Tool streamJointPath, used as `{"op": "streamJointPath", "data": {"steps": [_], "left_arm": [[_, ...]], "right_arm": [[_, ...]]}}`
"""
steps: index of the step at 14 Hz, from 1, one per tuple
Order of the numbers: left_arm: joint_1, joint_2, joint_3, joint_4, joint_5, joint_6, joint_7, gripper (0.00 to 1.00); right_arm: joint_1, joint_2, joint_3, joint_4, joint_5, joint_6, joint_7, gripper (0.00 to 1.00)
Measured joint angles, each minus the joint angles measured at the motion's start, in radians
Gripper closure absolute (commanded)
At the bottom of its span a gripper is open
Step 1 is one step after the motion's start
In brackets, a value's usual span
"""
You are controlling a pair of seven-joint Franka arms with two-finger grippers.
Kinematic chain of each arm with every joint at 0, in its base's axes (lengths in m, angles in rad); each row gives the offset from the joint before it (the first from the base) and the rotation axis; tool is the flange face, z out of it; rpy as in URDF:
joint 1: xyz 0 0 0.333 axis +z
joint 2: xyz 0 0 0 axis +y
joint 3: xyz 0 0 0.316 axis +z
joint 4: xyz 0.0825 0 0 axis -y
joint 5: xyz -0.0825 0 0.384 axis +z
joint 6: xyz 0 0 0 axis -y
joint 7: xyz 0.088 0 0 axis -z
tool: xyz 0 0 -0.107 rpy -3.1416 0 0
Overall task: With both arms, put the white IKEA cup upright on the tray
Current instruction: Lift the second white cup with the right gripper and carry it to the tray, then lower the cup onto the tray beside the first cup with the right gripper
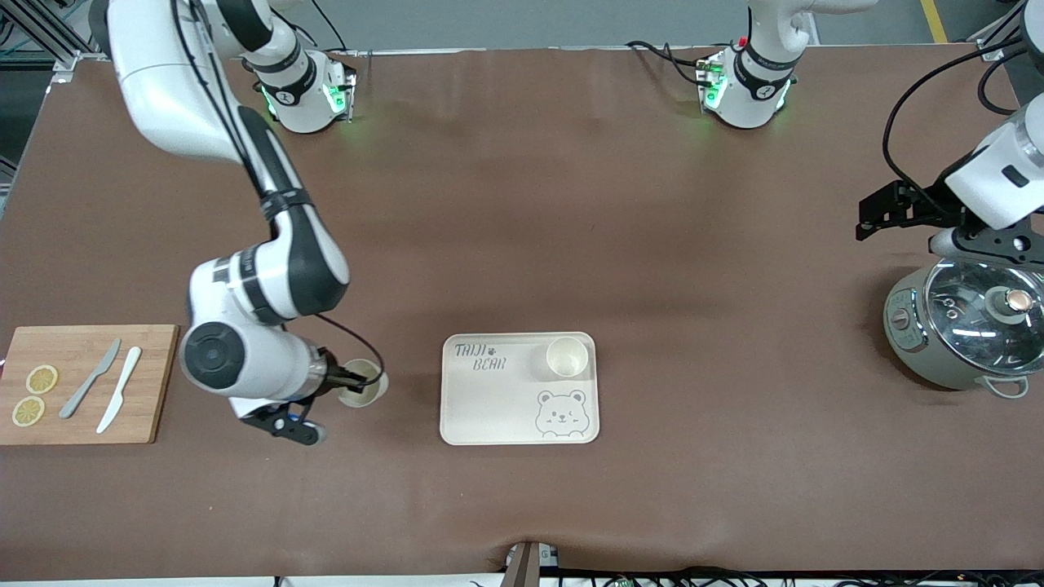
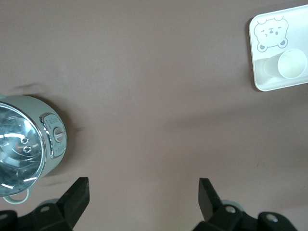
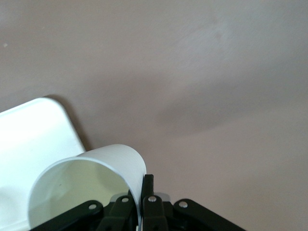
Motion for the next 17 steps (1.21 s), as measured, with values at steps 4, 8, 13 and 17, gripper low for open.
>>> {"op": "streamJointPath", "data": {"steps": [4, 8, 13, 17], "left_arm": [[0.003, 0.003, 0.001, 0.002, 0.0, 0.0, 0.002, 0.0], [0.005, 0.004, 0.001, 0.024, 0.022, 0.003, 0.002, 0.0], [0.004, 0.004, -0.006, 0.038, 0.032, 0.003, 0.002, 0.0], [0.001, 0.005, -0.015, 0.038, 0.05, 0.002, 0.002, 0.0]], "right_arm": [[0.105, 0.0, -0.002, 0.005, -0.001, 0.057, 0.166, 1.0], [0.187, 0.013, -0.009, 0.001, -0.032, 0.162, 0.249, 1.0], [0.232, 0.039, -0.011, -0.047, -0.097, 0.254, 0.292, 1.0], [0.254, 0.071, -0.011, -0.056, -0.103, 0.3, 0.31, 1.0]]}}
